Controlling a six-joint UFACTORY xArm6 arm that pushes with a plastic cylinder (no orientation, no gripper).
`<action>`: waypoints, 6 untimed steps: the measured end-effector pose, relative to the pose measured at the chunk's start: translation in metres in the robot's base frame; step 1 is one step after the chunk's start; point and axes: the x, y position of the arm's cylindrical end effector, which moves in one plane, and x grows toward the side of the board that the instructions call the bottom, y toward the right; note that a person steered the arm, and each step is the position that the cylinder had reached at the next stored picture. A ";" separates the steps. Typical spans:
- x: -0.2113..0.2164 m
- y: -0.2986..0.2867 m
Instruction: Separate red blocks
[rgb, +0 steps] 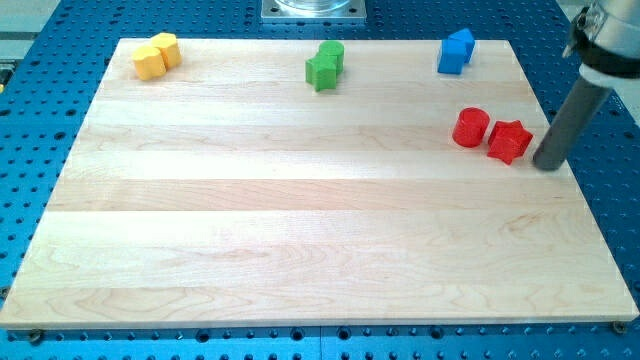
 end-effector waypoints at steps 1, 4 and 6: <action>-0.013 -0.031; -0.030 -0.100; -0.031 -0.121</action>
